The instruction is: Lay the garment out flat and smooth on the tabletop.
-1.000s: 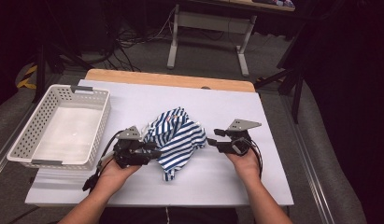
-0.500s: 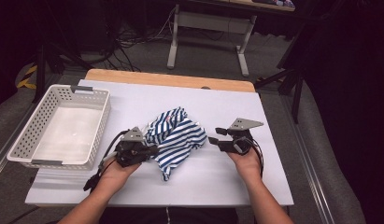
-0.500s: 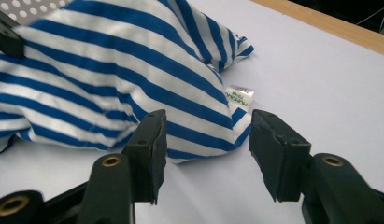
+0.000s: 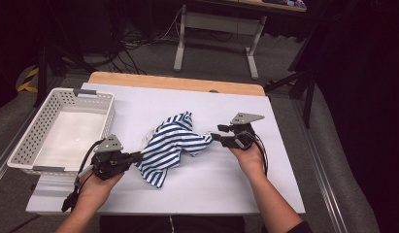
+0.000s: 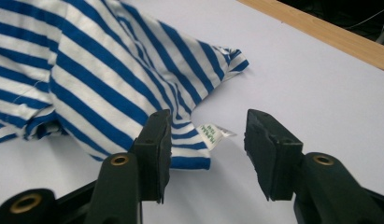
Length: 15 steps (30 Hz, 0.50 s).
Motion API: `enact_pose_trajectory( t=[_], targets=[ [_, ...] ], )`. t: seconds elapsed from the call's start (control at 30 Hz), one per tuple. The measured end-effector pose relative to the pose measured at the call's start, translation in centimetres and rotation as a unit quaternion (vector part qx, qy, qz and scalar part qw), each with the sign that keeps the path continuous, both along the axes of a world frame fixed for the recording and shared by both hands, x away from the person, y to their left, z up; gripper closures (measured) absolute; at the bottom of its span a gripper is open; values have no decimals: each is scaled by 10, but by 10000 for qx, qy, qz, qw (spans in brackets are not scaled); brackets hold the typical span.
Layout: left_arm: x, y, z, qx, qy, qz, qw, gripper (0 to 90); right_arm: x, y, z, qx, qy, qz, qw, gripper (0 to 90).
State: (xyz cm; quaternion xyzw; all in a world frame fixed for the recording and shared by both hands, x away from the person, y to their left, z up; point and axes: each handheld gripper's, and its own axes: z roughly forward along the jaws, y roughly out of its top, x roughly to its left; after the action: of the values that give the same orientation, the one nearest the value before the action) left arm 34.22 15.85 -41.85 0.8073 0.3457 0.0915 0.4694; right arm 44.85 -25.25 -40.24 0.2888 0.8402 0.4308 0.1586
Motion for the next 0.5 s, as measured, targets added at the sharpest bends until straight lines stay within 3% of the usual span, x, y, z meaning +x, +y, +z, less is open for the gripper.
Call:
enact_pose_trajectory(
  t=[0.2, 0.33, 0.5],
  targets=[
    [-3, 6, -6, -12, 140, 47, 9999, 884, 12, 13, -4, -21, -11, 151, 9999, 536],
    [-3, 3, -8, 46, 158, -9, 9999, 883, 27, 19, -14, -69, 362, 217, 9991, 516],
    [0, 4, -11, 47, 199, -18, 9998, 883, 33, 21, -25, -106, 656, 212, 9976, 472]
  ],
)
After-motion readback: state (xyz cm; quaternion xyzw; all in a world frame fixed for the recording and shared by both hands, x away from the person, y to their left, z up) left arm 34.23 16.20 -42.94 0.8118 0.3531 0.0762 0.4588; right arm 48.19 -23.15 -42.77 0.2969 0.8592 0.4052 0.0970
